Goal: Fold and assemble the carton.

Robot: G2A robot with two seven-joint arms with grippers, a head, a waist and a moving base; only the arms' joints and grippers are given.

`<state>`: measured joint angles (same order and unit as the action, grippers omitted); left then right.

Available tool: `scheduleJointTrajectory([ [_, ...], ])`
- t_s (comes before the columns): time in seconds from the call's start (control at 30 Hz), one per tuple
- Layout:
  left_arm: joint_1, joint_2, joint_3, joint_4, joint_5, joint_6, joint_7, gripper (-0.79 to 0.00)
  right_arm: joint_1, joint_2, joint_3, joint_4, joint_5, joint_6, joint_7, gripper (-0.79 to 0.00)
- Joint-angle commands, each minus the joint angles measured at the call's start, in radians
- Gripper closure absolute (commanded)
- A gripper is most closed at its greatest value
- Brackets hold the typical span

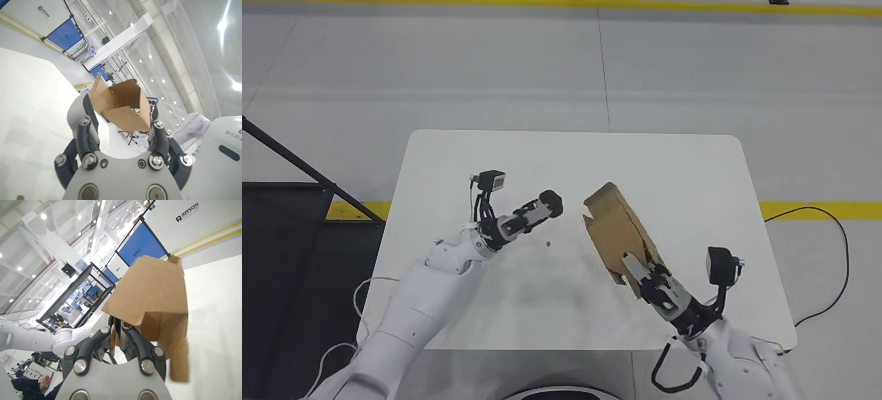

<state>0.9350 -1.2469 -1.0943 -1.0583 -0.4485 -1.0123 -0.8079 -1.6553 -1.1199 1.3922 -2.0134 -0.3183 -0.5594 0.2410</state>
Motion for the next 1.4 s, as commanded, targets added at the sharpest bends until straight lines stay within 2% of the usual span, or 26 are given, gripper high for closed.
scheduleJointTrajectory([
  [0.0,0.018,0.012,-0.017,-0.026,0.000,0.000,0.000,-0.785,-0.002,0.005,0.026,0.001,0.044,-0.008,0.055,0.000],
  [0.27,0.093,0.066,-0.059,-0.151,-0.011,0.000,0.000,-0.785,0.019,0.037,0.112,0.048,0.342,-0.112,0.371,0.000],
  [0.37,0.105,0.085,-0.041,-0.197,-0.030,0.000,0.000,-0.785,0.041,0.048,0.119,0.071,0.450,-0.139,0.498,0.000],
  [0.53,0.095,0.124,0.018,-0.255,0.031,0.000,0.000,-0.785,0.087,0.065,0.110,0.110,0.610,-0.160,0.695,0.000],
  [0.7,0.088,0.171,0.051,-0.331,0.059,0.000,0.000,-0.785,0.135,0.078,0.095,0.151,0.739,-0.148,0.843,0.000],
  [0.73,0.088,0.171,0.051,-0.331,0.059,0.000,0.000,-0.785,0.144,0.080,0.090,0.158,0.759,-0.141,0.871,0.000],
  [0.87,0.088,0.171,0.051,-0.331,0.059,0.000,0.000,-0.785,0.176,0.086,0.084,0.182,0.784,-0.110,0.910,0.000],
  [1.2,0.089,0.171,0.050,-0.332,0.060,0.004,0.005,-0.785,0.179,0.087,0.085,0.187,0.782,-0.106,0.909,0.000],
  [1.27,0.094,0.172,0.045,-0.355,0.086,0.022,0.018,-0.785,0.179,0.087,0.085,0.187,0.782,-0.106,0.909,0.000],
  [1.37,0.092,0.175,0.046,-0.373,0.096,0.024,-0.013,-0.785,0.174,0.086,0.083,0.175,0.752,-0.104,0.865,0.000],
])
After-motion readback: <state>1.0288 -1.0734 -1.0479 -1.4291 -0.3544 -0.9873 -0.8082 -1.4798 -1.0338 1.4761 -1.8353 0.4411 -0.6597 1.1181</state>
